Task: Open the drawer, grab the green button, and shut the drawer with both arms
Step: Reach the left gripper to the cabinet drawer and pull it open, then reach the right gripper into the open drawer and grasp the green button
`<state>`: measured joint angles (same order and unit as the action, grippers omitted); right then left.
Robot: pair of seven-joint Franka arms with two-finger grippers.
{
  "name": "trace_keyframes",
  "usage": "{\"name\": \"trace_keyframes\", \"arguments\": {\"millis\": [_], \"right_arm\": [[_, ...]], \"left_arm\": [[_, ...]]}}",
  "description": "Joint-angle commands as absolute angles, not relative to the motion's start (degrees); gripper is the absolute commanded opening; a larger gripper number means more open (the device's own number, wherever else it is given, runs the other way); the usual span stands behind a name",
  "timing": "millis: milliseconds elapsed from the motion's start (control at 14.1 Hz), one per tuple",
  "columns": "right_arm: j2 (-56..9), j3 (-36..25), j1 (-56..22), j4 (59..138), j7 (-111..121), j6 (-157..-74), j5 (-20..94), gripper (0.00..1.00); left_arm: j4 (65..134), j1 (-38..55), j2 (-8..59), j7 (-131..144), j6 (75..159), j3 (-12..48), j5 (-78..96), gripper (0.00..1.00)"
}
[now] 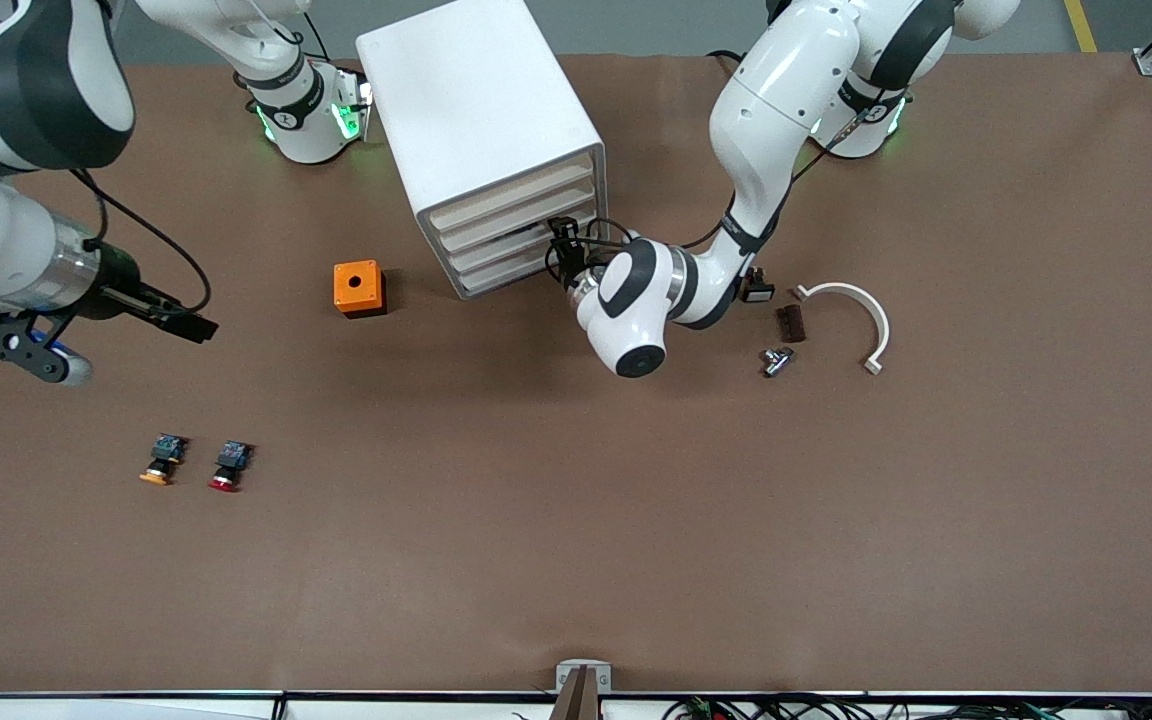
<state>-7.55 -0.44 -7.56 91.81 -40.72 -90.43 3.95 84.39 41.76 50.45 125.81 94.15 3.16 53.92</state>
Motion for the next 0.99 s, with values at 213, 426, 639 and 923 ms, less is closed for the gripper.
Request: {"name": "trace_keyframes", "arguments": {"millis": [213,426,639,923], "right_arm": [[-7.47,-0.88,-16.85,95.26,-60.25,-97.28,5.62,1.00],[-7.56,-0.88,-22.92,98.60,-70.11,-102.81,5.54,1.00],[-9.57,-0.97,-28.54,99.49,-79.86,-107.82,4.84,1.00],[-15.89,-0.97,-36.28,99.67,-94.18,-116.08,1.60,1.00]], "left_arm": [[82.80,40.08,50.89,126.04,93.87,-0.69,53.79,0.00],[80.08,39.90,50.98,125.95,94.04,-5.09,53.79,0.00],[78.58,38.50,50.98,125.60,96.93,-6.77,54.05,0.10],[78.57,37.97,50.98,123.40,98.00,-6.85,53.88,0.98]]}}
